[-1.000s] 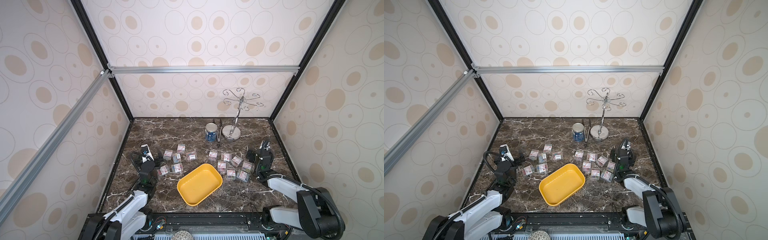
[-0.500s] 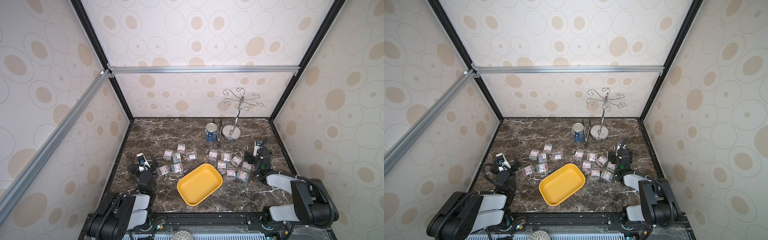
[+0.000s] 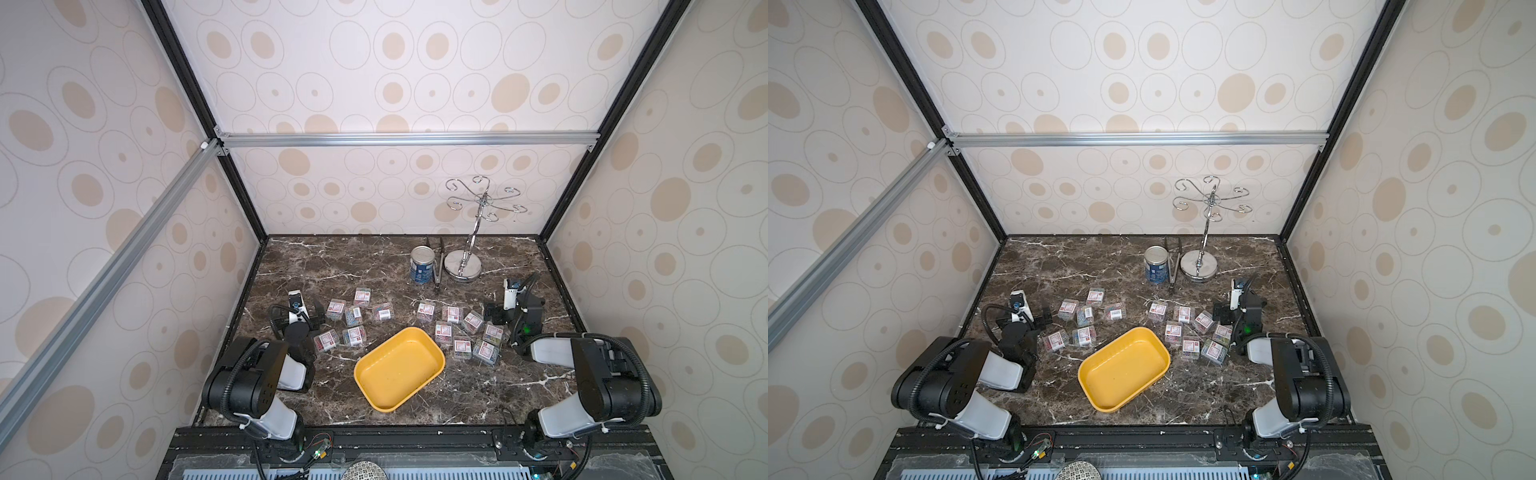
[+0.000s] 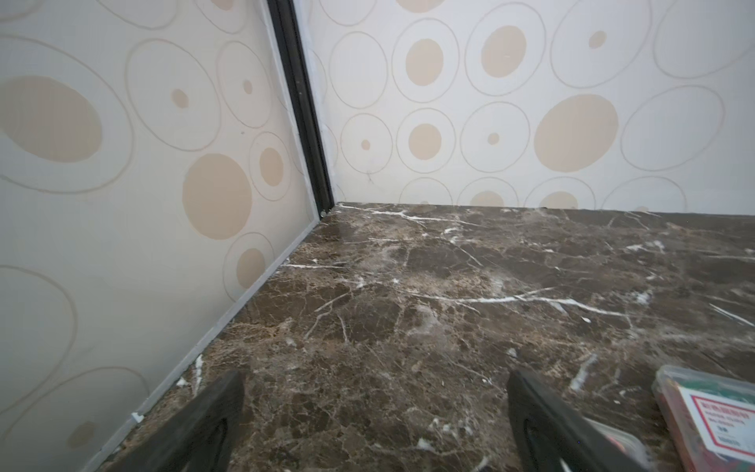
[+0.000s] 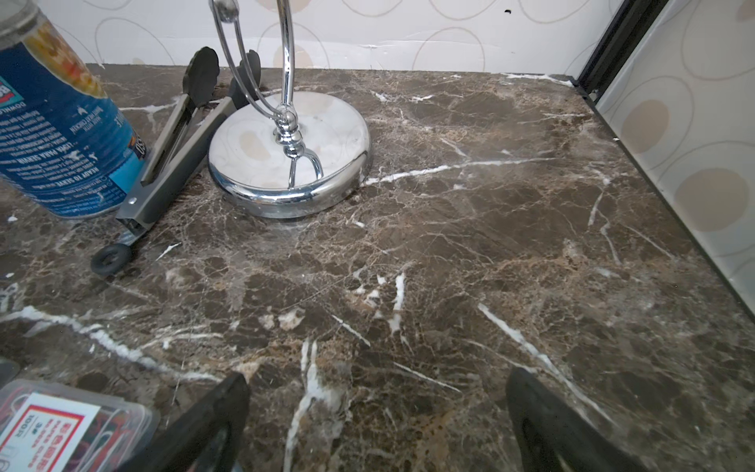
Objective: Take the paper clips out of the storage box
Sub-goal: Reset both arms
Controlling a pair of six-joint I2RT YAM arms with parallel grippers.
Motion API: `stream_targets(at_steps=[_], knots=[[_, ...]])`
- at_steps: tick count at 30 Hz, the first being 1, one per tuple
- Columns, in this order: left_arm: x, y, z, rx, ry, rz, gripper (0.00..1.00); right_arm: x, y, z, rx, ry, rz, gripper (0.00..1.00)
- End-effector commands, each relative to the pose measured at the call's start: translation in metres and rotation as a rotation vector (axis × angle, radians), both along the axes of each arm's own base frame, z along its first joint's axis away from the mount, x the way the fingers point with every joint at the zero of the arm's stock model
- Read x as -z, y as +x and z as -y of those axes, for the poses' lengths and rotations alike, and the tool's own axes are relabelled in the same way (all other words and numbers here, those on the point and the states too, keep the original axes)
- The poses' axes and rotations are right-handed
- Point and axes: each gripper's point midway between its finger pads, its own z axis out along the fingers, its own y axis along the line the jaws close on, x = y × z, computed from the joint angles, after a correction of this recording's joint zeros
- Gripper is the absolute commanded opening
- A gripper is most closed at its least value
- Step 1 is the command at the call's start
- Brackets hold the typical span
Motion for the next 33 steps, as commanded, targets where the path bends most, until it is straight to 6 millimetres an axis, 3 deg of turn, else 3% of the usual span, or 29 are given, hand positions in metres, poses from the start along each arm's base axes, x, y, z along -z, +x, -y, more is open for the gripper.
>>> stream_targets(at_steps=[1,16,18,21,23,25,27,33], knots=[[-0.005,0.006,0.003,0.025,0.002,0.011,1.00,-0.005,0.002,0.000,-0.006,-0.001,0.035,0.99],[-0.005,0.007,0.002,0.025,-0.001,0.010,1.00,-0.004,0.001,-0.002,-0.016,0.000,0.036,1.00],[-0.005,0.008,0.002,0.025,-0.001,0.010,1.00,-0.009,-0.012,-0.010,-0.069,0.000,0.095,0.99],[-0.005,0.008,0.002,0.025,-0.002,0.010,1.00,-0.018,-0.037,0.001,-0.001,0.003,0.248,1.00],[-0.005,0.007,0.002,0.026,-0.001,0.009,1.00,-0.024,-0.024,0.020,0.116,0.001,0.291,0.99],[-0.005,0.007,0.002,0.026,-0.001,0.010,1.00,-0.016,-0.013,0.028,0.177,0.004,0.145,1.00],[-0.005,0.007,0.002,0.025,-0.003,0.010,1.00,-0.008,0.000,0.024,0.160,-0.036,0.068,1.00],[-0.005,0.008,0.002,0.025,-0.002,0.010,1.00,-0.008,-0.002,0.019,0.163,-0.073,0.079,0.99]])
